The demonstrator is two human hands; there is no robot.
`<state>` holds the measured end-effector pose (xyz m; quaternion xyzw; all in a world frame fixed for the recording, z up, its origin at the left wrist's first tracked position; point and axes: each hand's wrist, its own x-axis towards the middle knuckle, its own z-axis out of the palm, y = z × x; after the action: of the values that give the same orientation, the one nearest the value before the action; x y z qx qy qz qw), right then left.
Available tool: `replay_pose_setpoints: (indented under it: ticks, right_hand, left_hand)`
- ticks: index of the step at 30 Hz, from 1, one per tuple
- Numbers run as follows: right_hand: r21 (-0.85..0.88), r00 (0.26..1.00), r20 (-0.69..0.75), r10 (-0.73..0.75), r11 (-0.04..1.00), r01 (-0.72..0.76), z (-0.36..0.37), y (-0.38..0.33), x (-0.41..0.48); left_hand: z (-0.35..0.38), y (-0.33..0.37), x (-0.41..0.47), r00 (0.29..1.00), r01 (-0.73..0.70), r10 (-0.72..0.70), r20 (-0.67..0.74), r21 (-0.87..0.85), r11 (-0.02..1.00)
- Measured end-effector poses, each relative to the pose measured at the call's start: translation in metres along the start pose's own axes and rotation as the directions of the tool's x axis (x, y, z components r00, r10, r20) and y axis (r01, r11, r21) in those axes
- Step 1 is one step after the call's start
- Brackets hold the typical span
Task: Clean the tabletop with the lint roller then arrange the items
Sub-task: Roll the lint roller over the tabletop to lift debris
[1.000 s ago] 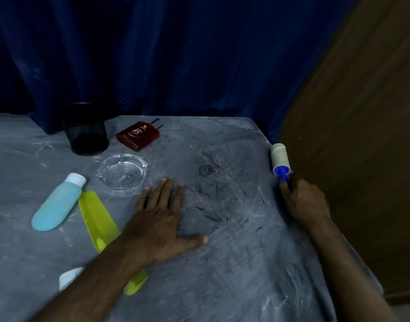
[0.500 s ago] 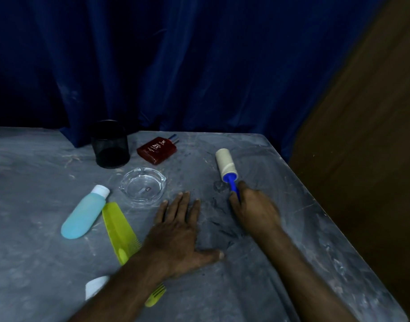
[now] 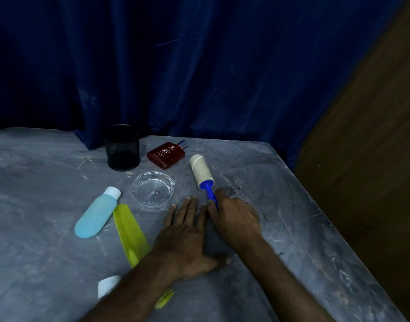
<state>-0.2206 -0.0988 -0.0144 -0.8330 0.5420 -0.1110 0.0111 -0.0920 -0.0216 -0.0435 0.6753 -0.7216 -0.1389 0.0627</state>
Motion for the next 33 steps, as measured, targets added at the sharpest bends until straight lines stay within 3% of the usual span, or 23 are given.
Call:
replay_pose_setpoints:
  ticks: [6, 10, 21, 33]
  right_hand:
    - [-0.028, 0.995, -0.01, -0.095, 0.995, 0.094, -0.001, -0.011, -0.002]
    - [-0.024, 0.997, 0.004, -0.071, 0.997, 0.071, -0.005, -0.011, -0.002]
    - [0.061, 0.984, -0.016, 0.176, 0.983, -0.175, -0.017, 0.049, 0.002]
    - [0.091, 0.897, 0.054, 0.439, 0.892, -0.442, -0.041, 0.141, -0.021]
  left_hand:
    - [-0.001, -0.001, 0.0, 1.0, -0.01, 0.01, 0.006, -0.007, 1.0]
    - [0.0, -0.002, 0.002, 1.0, -0.008, 0.008, 0.022, 0.0, 1.0]
    - [0.0, -0.003, 0.002, 0.998, 0.018, -0.021, 0.052, 0.071, 0.997]
    - [0.0, -0.005, 0.003, 0.997, 0.009, -0.015, 0.076, 0.076, 0.997]
